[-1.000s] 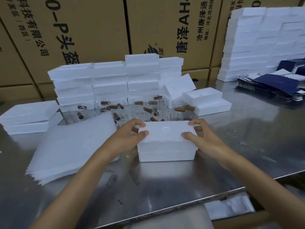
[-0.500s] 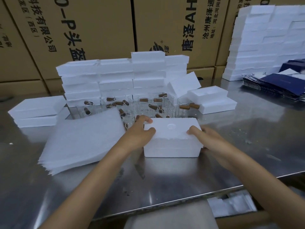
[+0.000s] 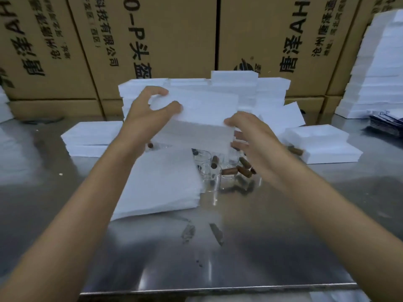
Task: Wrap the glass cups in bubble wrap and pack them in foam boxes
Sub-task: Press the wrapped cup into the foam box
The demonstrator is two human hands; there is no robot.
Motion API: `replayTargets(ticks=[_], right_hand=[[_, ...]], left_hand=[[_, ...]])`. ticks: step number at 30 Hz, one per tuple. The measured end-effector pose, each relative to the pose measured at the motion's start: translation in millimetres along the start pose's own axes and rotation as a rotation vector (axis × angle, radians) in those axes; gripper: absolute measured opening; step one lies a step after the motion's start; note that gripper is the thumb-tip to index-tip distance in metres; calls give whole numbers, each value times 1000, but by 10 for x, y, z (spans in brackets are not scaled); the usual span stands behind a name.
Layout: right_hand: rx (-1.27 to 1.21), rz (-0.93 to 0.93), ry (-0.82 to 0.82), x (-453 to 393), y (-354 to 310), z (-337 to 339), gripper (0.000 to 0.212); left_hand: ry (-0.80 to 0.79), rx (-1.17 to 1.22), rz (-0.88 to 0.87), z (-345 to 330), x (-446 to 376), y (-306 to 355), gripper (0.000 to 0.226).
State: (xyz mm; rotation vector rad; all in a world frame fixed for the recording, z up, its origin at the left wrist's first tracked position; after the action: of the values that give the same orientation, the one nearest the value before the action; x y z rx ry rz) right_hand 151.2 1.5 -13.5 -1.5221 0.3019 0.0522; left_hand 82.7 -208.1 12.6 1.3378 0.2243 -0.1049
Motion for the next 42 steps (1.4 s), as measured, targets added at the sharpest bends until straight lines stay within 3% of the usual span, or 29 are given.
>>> replayTargets(ticks=[3,6,11,13,16,19,21,24,28,31,33,38,42], right_hand=[[23,41,-116,-337,-47,-520,45],[51,-15,-232,-692,-3,-1079,45],[9,-186,-396,-1072,160,-2015,52],[7,-232,-432,-1156,254,-2320,39],[36,-328,-508,-1240,455,-2669,8],[154,-387,-567,-1314,687,-2837,12],[218,-405,-592,-1393,803,-2848,6],[195,-417,-588,-1542,909,-2860,20],[162,-430,-546,-1669,953,-2978,8],[132,-407,-506,-1747,1034,-3115,40],[82,-386,-489,-1816,1103,-3222,53],[118,-176,-454,-1857,1102,-3167,46],[254,-71,-471,-1870,997,-2868,49]], left_hand=[[77,28,36,446,-257,-145,35],[159,14,129,973,-507,-368,41],[255,-119,287,1792,-915,-789,13],[324,-193,402,2007,-1061,-939,16],[273,-216,499,2225,-1162,-1212,18],[246,-221,463,2314,-1174,-1550,11],[249,-266,419,2270,-1177,-1753,25],[283,-297,340,2243,-1195,-1940,40],[295,-294,278,2252,-1299,-2026,36],[325,-355,242,2262,-1405,-2052,34],[365,-429,219,2272,-1481,-2052,34],[540,-932,258,2198,-1605,-1921,39],[629,-979,33,1893,-1563,-1782,30]])
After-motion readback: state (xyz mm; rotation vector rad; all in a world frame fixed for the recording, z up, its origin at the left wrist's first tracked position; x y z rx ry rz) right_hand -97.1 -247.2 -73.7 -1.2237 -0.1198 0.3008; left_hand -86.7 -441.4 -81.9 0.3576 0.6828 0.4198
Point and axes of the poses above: each hand's wrist, its own x-axis away from the middle knuckle, its own z-axis out of the back of the hand, y = z × x, the point moved 2 cm from there along -x, towards the middle knuckle, and after that the axes turned 7 degrees about z, right-handed, at the moved point
